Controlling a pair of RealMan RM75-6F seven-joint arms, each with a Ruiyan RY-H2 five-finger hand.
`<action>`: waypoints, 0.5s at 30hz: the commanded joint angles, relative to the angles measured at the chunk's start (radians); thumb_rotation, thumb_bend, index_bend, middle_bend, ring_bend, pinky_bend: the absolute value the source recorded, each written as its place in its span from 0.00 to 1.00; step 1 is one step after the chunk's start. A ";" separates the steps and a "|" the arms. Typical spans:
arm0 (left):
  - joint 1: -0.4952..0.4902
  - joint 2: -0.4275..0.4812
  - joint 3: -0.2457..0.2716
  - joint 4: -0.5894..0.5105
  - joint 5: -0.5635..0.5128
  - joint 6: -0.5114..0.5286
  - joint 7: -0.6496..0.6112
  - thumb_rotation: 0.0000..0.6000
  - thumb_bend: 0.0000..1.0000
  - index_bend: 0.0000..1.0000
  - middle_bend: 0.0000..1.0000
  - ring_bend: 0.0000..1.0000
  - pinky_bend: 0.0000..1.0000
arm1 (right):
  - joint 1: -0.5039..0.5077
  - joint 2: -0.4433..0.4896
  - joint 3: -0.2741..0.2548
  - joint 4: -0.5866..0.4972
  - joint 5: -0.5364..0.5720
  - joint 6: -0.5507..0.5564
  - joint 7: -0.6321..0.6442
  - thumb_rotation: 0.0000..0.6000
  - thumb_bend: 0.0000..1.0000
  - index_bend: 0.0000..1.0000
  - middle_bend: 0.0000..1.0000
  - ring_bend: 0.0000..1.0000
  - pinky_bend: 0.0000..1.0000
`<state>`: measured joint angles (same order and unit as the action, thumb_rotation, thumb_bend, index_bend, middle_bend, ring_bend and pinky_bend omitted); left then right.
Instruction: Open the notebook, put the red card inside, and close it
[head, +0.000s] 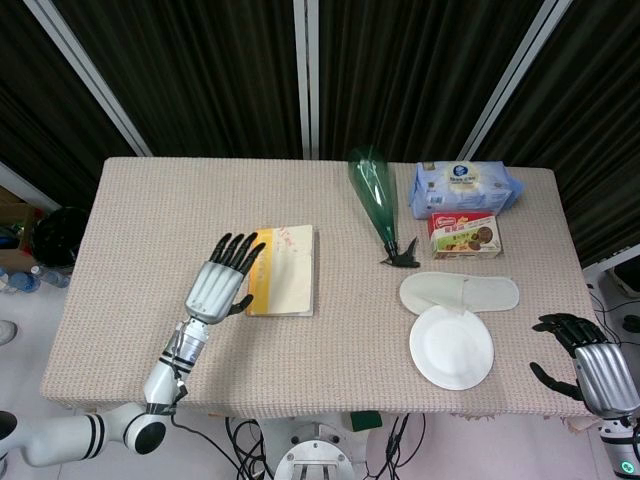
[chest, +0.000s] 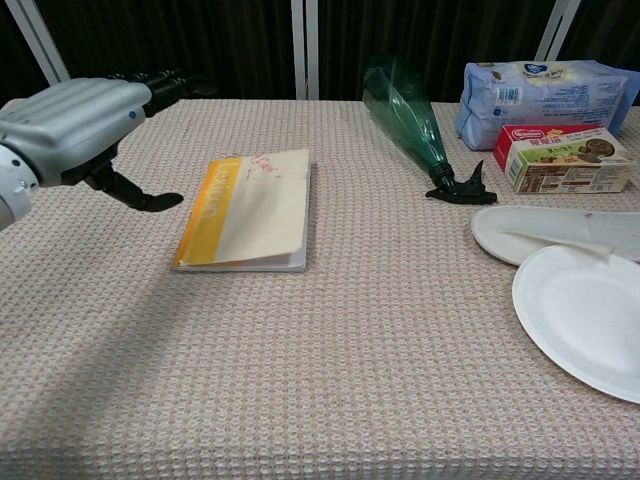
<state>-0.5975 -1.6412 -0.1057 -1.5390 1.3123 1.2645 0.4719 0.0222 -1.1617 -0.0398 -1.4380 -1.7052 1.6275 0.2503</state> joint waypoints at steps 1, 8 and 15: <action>-0.026 -0.017 -0.020 -0.005 -0.018 -0.038 0.035 1.00 0.19 0.06 0.00 0.00 0.05 | 0.000 0.002 -0.001 -0.001 0.000 -0.001 0.000 1.00 0.17 0.36 0.26 0.21 0.27; 0.009 0.122 -0.045 -0.151 -0.128 -0.069 0.037 1.00 0.18 0.07 0.00 0.00 0.05 | 0.008 0.033 0.004 -0.017 0.015 -0.025 -0.014 1.00 0.17 0.36 0.26 0.21 0.27; 0.151 0.359 -0.004 -0.286 -0.160 0.026 -0.065 1.00 0.21 0.08 0.00 0.00 0.05 | 0.034 0.052 0.013 -0.022 0.014 -0.056 -0.020 1.00 0.17 0.34 0.25 0.21 0.26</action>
<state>-0.5115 -1.3623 -0.1308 -1.7676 1.1681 1.2447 0.4582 0.0551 -1.1106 -0.0277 -1.4613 -1.6894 1.5728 0.2319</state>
